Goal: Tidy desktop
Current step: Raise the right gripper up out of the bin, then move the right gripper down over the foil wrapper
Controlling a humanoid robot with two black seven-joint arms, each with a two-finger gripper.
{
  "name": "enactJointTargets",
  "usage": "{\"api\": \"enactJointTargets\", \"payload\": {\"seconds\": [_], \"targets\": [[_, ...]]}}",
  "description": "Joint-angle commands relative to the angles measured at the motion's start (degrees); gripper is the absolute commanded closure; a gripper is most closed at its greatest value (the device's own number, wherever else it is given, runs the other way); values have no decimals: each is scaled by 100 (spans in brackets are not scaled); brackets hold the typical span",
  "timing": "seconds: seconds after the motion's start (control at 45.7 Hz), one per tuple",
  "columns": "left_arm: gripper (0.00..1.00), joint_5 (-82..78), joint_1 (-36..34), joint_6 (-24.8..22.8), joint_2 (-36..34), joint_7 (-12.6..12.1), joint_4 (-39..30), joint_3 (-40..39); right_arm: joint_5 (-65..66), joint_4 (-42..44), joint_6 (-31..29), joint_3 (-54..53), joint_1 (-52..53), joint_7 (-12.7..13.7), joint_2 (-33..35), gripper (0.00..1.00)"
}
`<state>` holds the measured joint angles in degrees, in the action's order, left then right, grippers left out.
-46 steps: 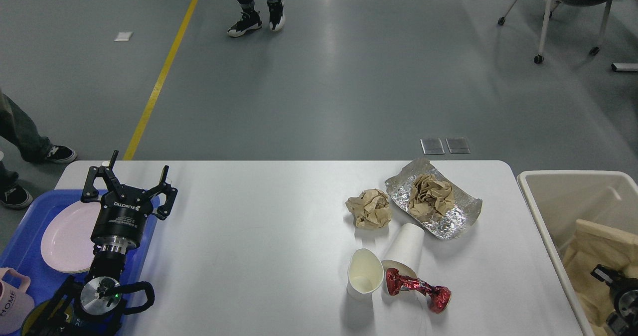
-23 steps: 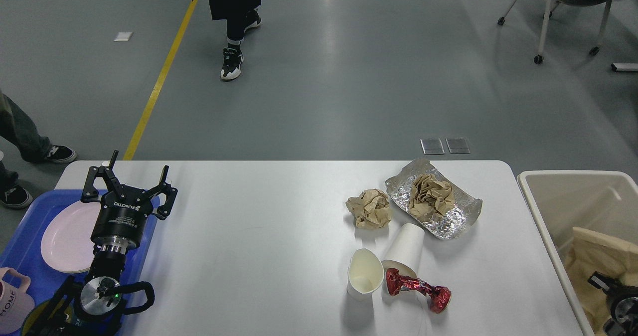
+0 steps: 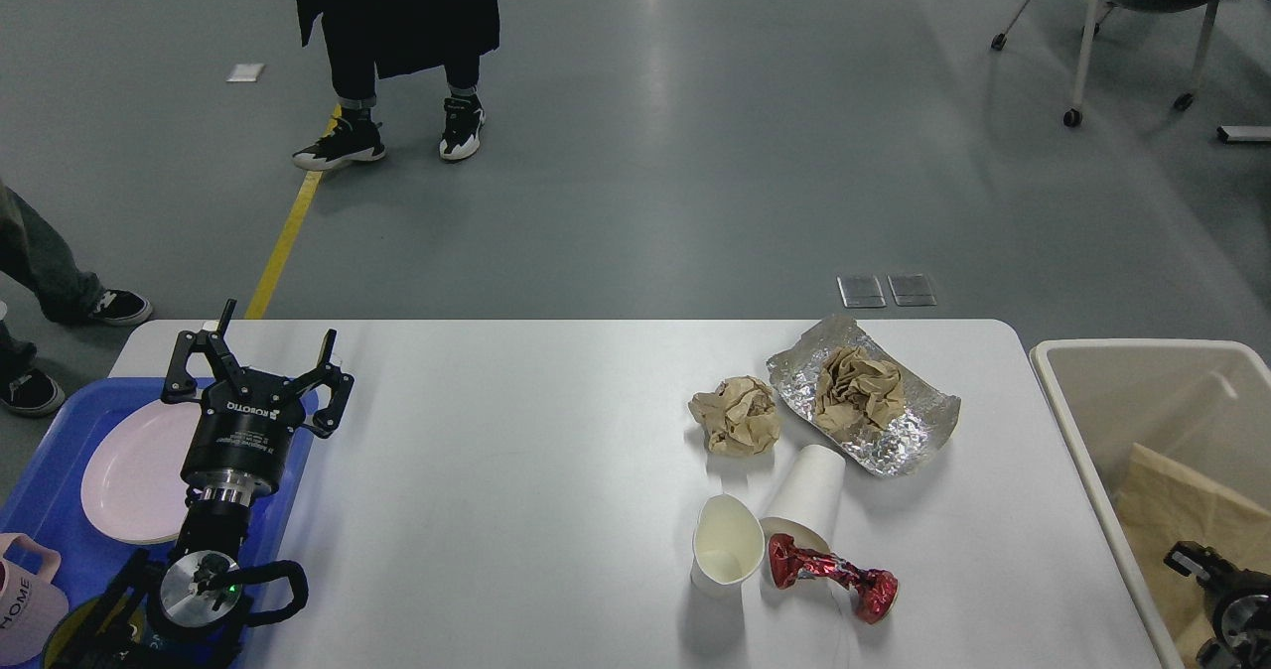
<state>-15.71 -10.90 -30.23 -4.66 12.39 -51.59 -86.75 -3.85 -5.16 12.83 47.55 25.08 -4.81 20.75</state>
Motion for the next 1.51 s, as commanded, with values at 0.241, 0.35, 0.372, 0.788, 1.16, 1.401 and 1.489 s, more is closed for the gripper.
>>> {"api": "enactJointTargets", "payload": {"seconds": [0.241,0.35,0.372,0.788,1.16,1.401,1.489], "targets": [[4,-3,0,0,0,0,0,0,86,-353,-105,61,304,-12,192,0],[4,-3,0,0,0,0,0,0,156,-1038,-228,412,919,-3,562,0],[4,-3,0,0,0,0,0,0,174,-1222,-272,544,1077,6,632,0],[4,-3,0,0,0,0,0,0,192,-4290,-2170,3348,5576,24,852,0],[4,6,0,0,0,0,0,0,165,-5820,-5501,4061,9048,32,-817,0],[4,6,0,0,0,0,0,0,95,-7656,-5581,3534,11122,50,-1231,0],[4,-3,0,0,0,0,0,0,95,-8281,-5642,3270,11738,76,-1231,0]]}}
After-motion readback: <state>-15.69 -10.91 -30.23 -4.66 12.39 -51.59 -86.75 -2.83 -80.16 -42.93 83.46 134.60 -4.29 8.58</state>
